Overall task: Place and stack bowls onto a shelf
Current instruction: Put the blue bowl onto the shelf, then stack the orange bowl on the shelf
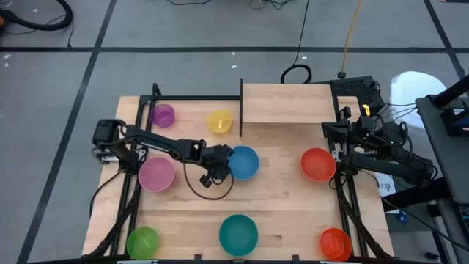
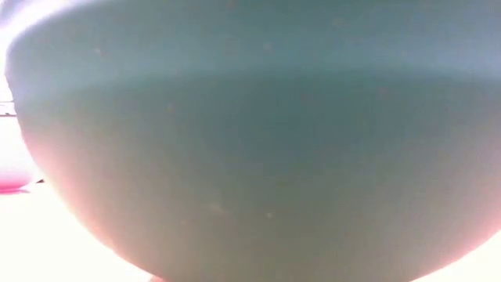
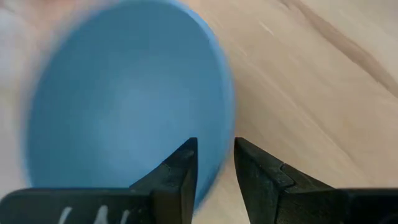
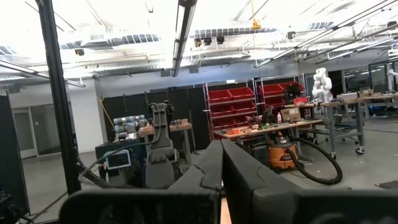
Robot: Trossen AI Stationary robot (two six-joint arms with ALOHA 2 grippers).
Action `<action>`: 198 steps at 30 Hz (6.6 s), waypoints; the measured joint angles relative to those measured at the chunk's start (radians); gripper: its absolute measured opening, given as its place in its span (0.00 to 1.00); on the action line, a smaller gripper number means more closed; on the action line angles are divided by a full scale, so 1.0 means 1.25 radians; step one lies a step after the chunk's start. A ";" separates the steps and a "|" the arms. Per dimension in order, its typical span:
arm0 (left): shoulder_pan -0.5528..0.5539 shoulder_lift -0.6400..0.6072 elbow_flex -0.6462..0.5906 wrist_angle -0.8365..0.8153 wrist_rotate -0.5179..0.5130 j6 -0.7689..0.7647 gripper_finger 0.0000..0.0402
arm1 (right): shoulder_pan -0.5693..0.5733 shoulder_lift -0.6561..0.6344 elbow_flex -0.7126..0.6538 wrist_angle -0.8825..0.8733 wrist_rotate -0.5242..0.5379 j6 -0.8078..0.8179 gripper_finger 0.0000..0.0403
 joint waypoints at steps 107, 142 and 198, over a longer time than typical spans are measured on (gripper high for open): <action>0.299 0.395 1.030 -0.664 -0.089 -0.347 0.17 | 0.000 -0.001 0.000 -0.098 0.001 -0.048 0.00; 0.351 0.297 0.943 -0.875 -0.175 -0.636 0.21 | 0.000 -0.001 0.000 -0.102 0.000 -0.048 0.00; 0.255 -0.008 0.841 -1.080 -0.074 -0.710 0.21 | 0.000 0.112 0.125 -0.326 -0.005 -0.014 0.00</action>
